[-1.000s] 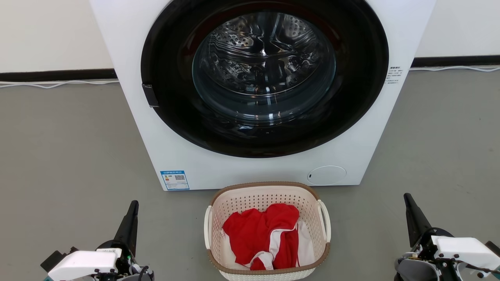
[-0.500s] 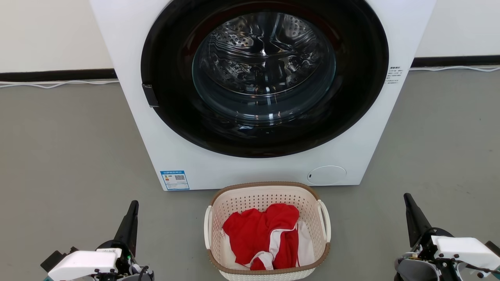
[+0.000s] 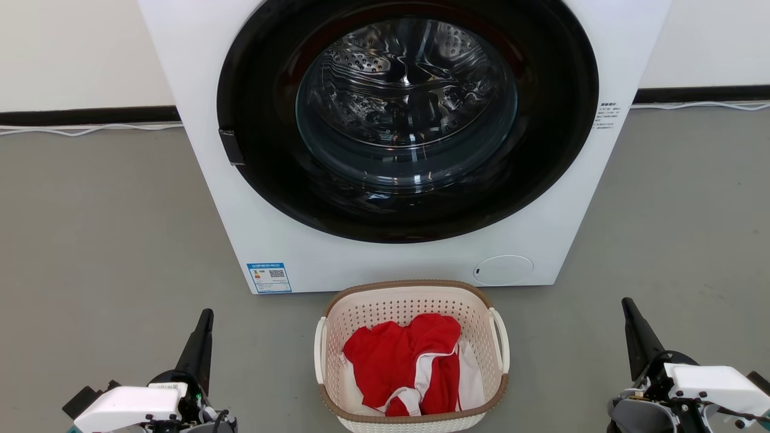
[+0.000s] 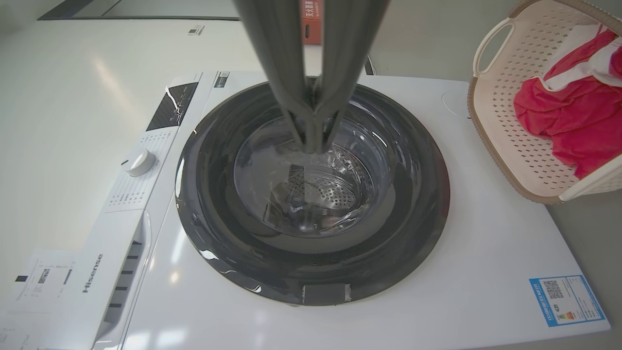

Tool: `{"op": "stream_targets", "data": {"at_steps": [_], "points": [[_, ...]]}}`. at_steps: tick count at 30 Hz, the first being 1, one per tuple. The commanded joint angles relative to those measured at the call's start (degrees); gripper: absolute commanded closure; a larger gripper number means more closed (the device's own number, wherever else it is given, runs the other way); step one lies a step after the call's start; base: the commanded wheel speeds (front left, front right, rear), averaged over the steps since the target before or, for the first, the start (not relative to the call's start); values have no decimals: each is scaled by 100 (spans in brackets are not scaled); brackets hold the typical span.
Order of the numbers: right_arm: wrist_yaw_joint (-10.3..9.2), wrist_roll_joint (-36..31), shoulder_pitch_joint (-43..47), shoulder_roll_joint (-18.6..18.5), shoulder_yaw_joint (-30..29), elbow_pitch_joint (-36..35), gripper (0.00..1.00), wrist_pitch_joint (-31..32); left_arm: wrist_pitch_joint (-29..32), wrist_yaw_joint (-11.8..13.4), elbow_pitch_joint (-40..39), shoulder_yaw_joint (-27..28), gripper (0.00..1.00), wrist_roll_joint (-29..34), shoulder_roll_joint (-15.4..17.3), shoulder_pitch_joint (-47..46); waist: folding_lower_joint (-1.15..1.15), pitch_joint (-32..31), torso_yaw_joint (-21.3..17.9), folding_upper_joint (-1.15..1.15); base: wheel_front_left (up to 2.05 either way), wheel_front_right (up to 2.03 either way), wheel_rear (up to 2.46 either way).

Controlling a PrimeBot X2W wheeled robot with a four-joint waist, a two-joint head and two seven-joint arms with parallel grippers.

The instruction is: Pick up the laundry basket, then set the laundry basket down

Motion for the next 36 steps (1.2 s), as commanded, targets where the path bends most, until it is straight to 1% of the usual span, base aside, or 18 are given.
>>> {"op": "stream_targets", "data": {"at_steps": [1,36], "points": [[42,39,-234,-71,110,-165,100,42,40,-42,-164,176,100,-2,77,-318,0,0,0,0,0,0,0],[42,39,-234,-71,110,-165,100,42,40,-42,-164,176,100,-2,77,-318,0,0,0,0,0,0,0]]}}
